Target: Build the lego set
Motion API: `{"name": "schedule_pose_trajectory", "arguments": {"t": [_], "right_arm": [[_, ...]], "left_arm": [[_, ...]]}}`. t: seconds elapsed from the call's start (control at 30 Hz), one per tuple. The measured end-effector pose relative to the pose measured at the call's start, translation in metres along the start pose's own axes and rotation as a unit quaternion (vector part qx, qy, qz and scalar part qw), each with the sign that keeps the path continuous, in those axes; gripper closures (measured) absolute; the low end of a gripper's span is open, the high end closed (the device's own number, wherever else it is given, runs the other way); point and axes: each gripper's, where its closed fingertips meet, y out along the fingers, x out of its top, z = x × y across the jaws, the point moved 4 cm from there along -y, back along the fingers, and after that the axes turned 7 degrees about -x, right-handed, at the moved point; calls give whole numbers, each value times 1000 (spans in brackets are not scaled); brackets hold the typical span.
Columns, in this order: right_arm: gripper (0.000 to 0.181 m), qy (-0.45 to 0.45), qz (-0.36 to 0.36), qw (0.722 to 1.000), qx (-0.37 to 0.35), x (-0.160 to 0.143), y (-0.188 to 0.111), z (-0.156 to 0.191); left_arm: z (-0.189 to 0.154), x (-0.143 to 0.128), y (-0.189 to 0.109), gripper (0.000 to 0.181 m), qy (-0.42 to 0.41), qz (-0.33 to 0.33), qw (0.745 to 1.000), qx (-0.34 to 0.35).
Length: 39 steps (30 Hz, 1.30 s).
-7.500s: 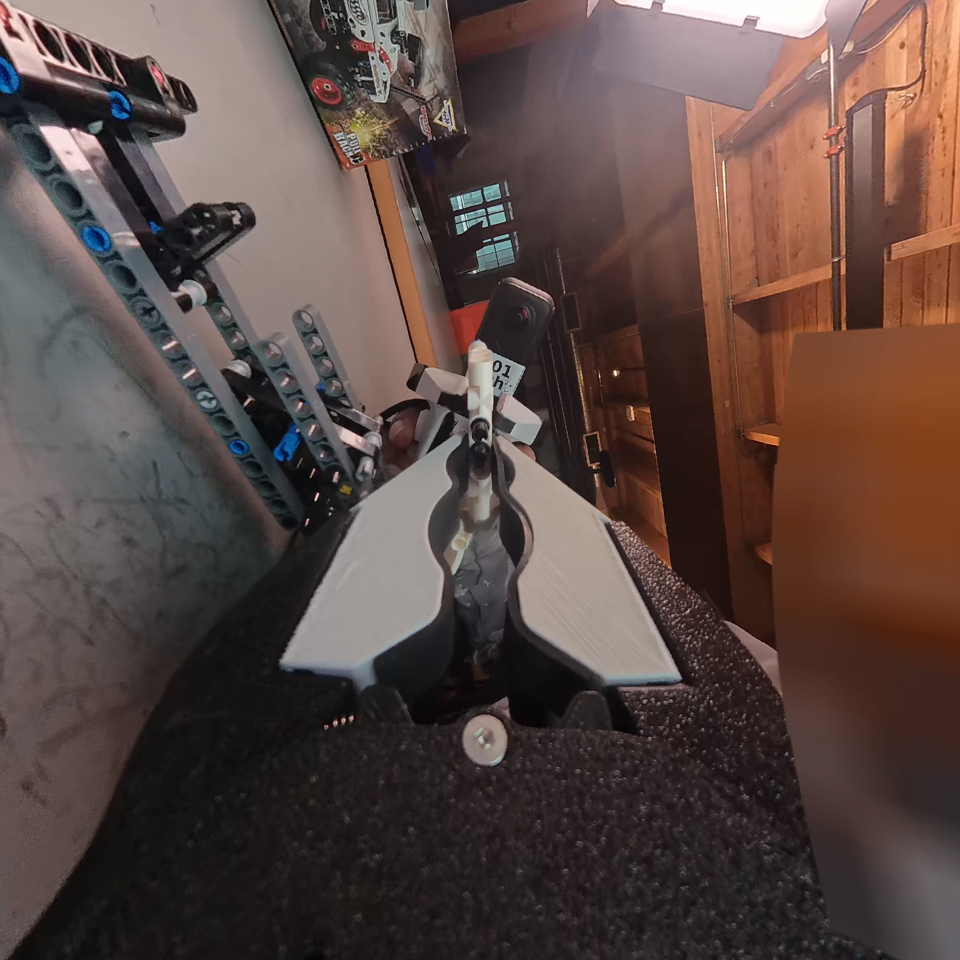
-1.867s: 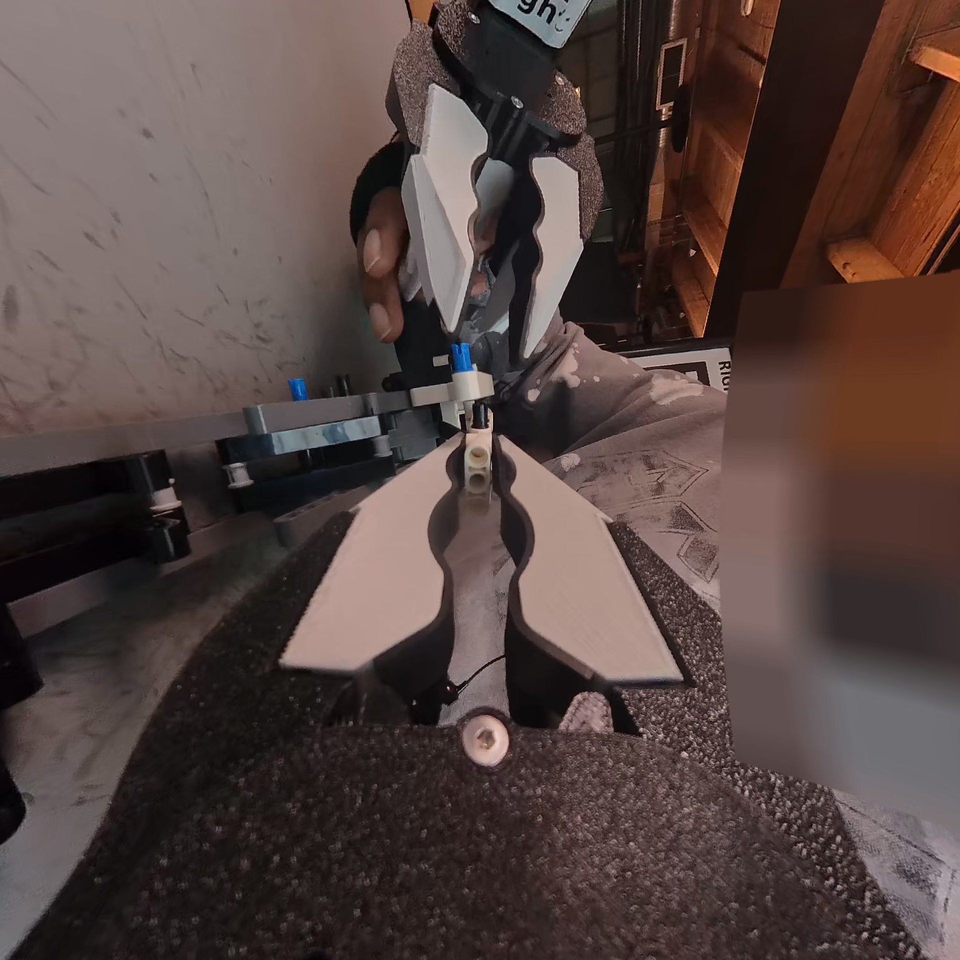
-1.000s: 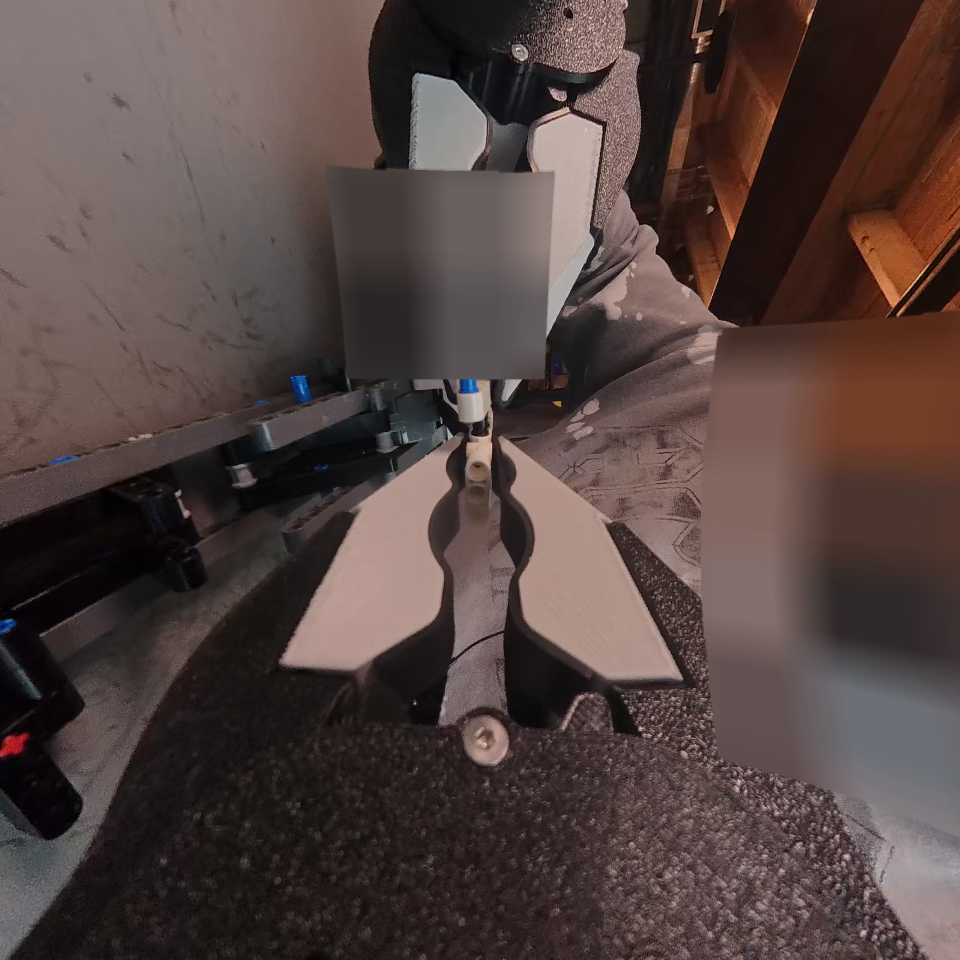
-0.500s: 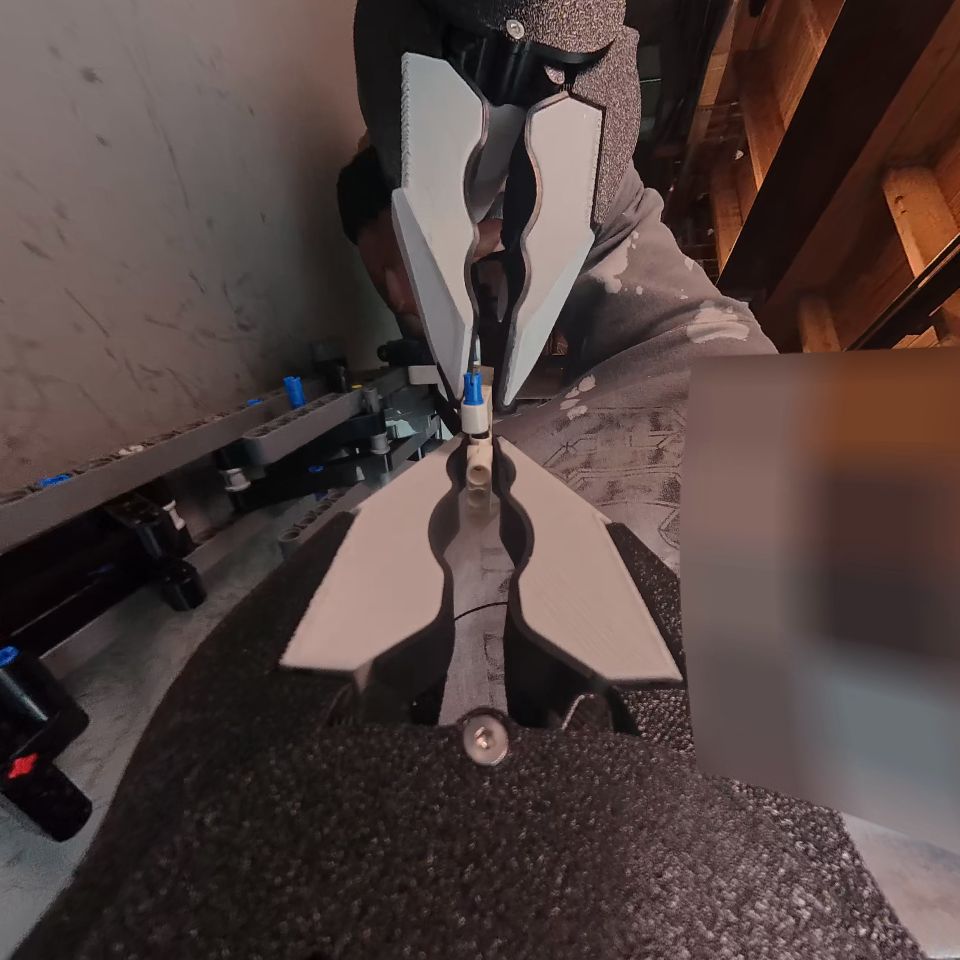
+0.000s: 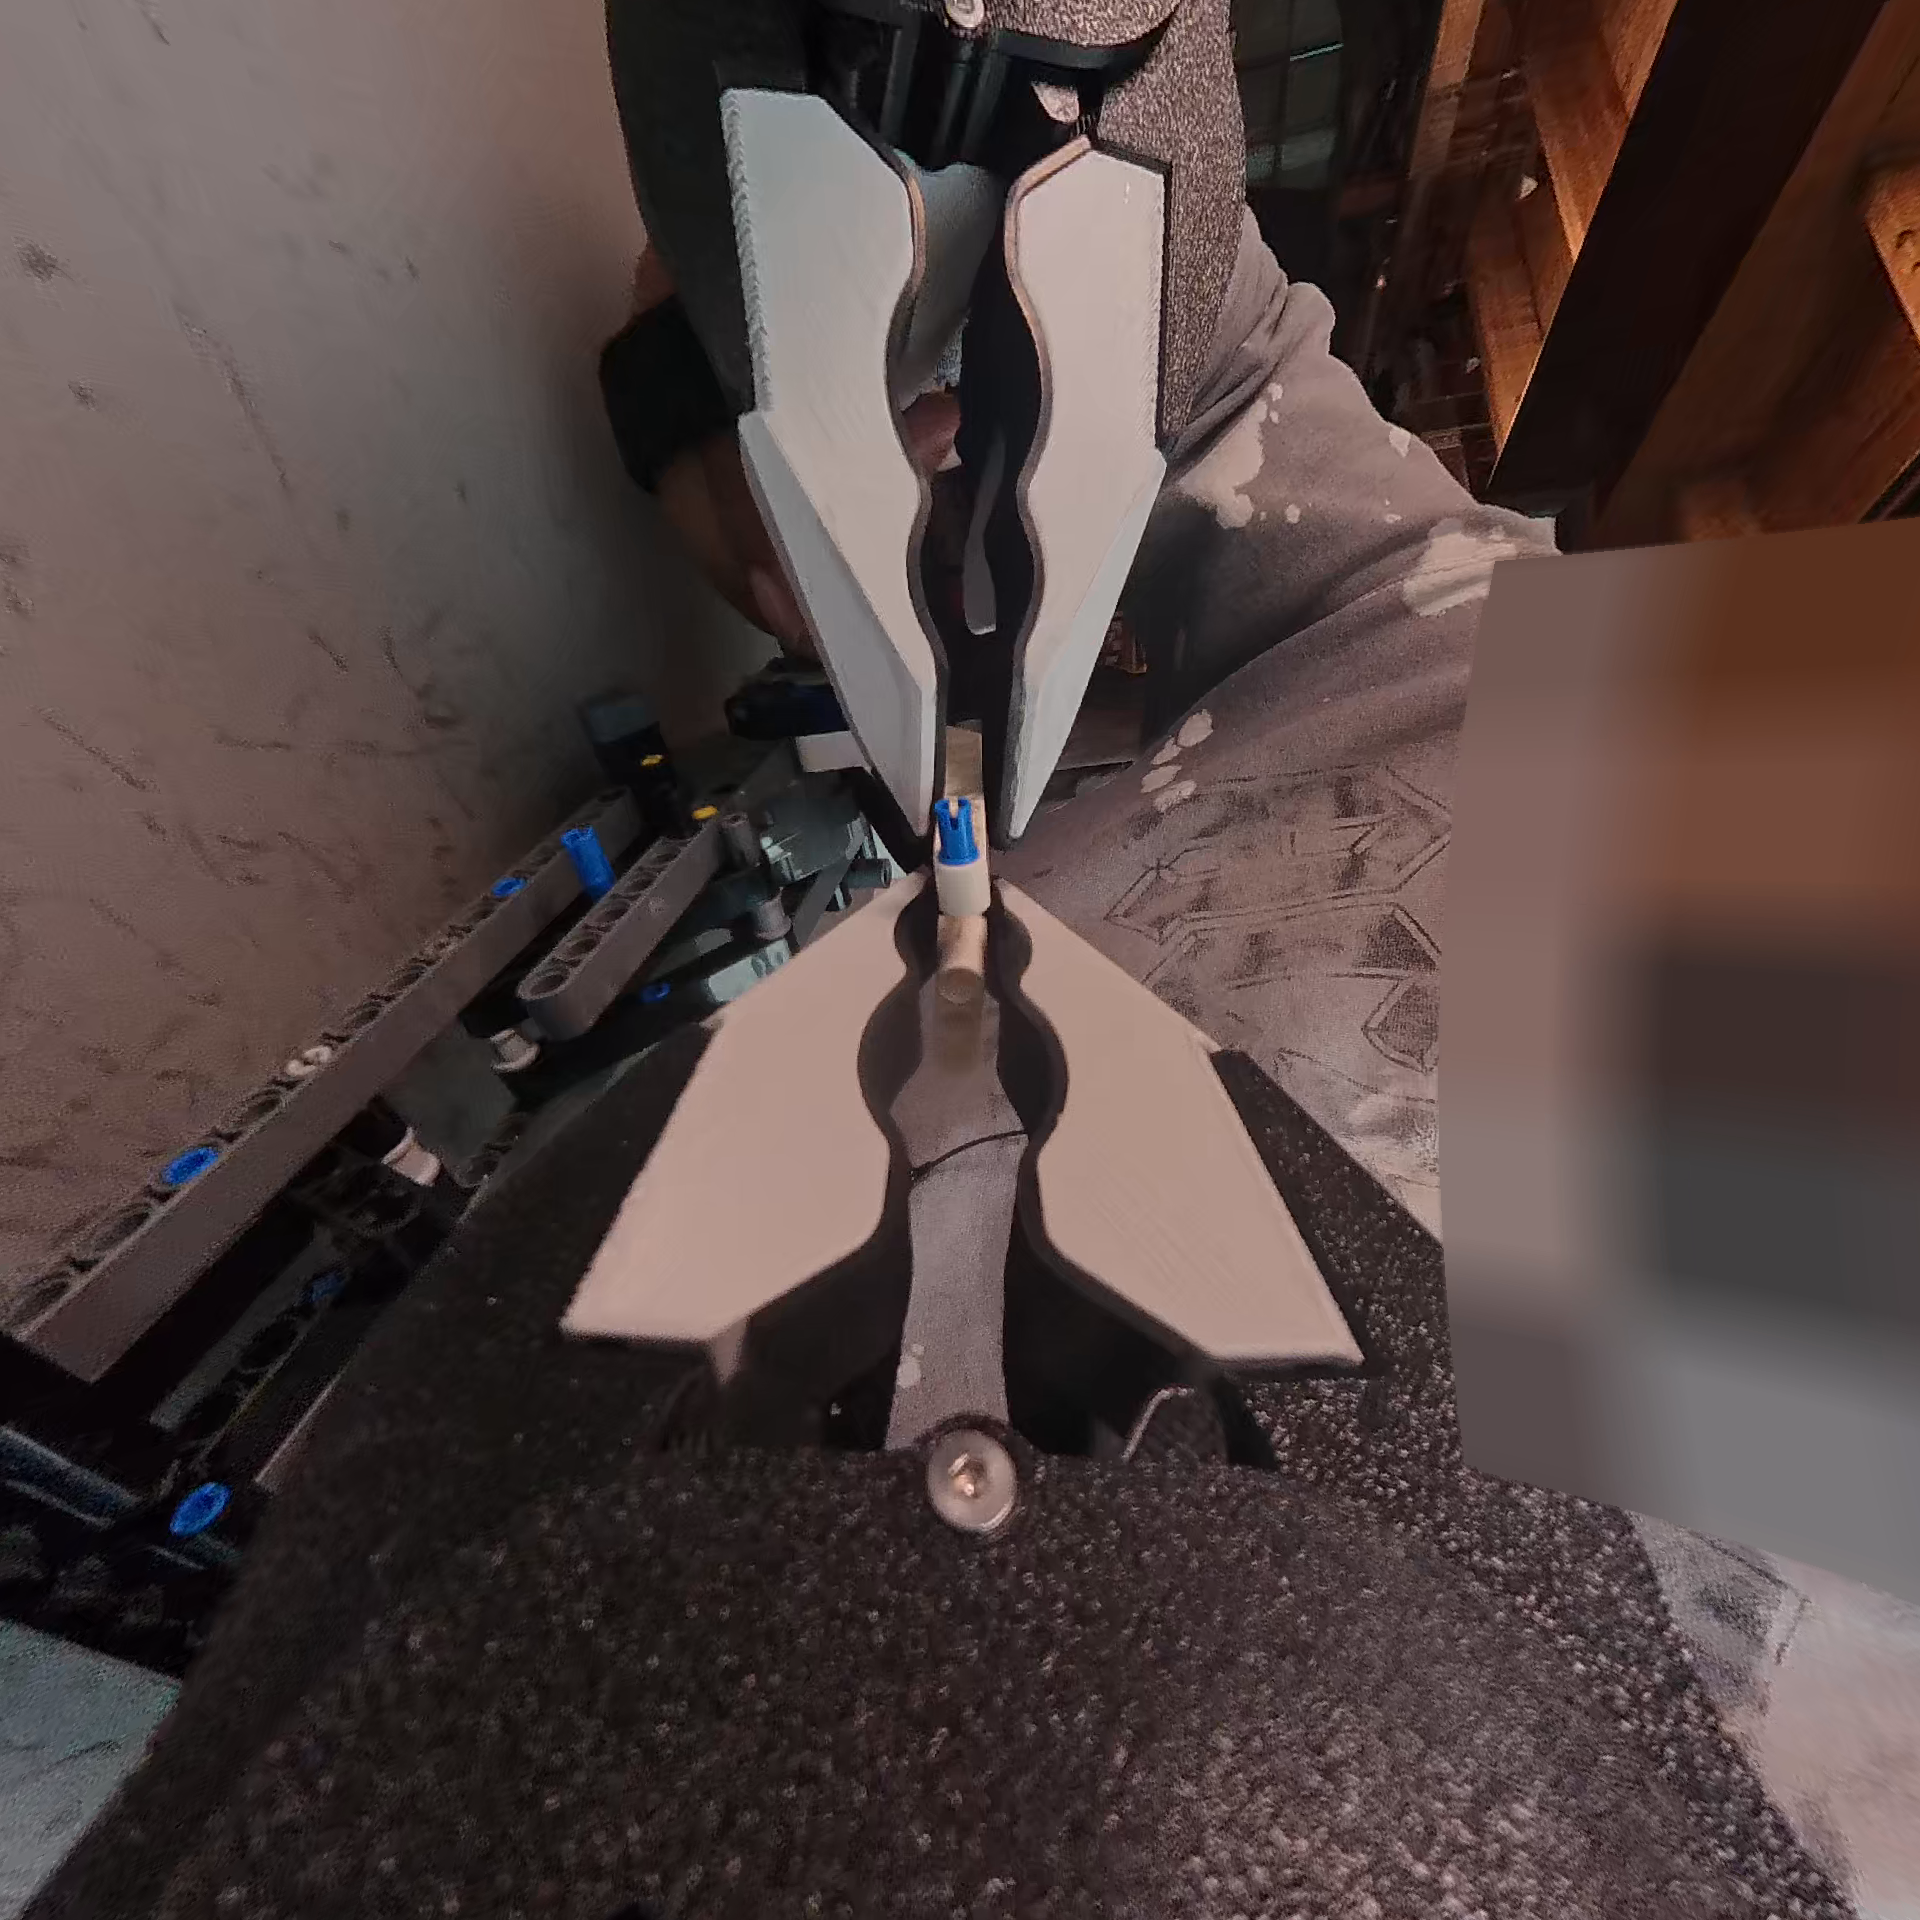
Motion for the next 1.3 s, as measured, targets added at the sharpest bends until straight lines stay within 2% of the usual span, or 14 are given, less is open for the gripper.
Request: {"name": "schedule_pose_trajectory", "arguments": {"t": [0.1,0.23,0.47,0.57,0.63,0.67,0.73,0.83,0.97,1.13,1.3], "right_arm": [[175,-7,23,1000,0,1,-1,3],[174,-36,63,997,-39,4,-2,3],[173,-73,135,984,-86,3,3,6],[168,-169,113,966,-157,8,5,5],[140,-207,104,959,-166,7,3,17],[135,-231,102,950,-184,6,2,21],[126,-306,113,910,-256,1,3,22],[124,-351,134,864,-335,-5,13,17],[136,-399,144,821,-383,-8,18,11],[138,-440,145,797,-387,-9,19,9],[139,-427,118,821,-361,-6,16,7]], "left_arm": [[-2,1,1,176,20,9,1000,17],[0,3,1,177,18,-3,1000,19],[4,-4,6,176,11,-43,999,-20],[8,-3,-1,176,-8,-107,993,-56],[10,-3,-5,176,-9,-131,989,-64],[11,-3,-6,176,-8,-138,988,-67],[10,-3,-5,175,-6,-140,987,-73],[11,-2,-5,175,-6,-143,987,-77],[12,0,-5,173,-21,-142,987,-77],[14,0,-6,175,-44,-145,986,-73],[12,4,-13,174,-45,-160,984,-70]]}}
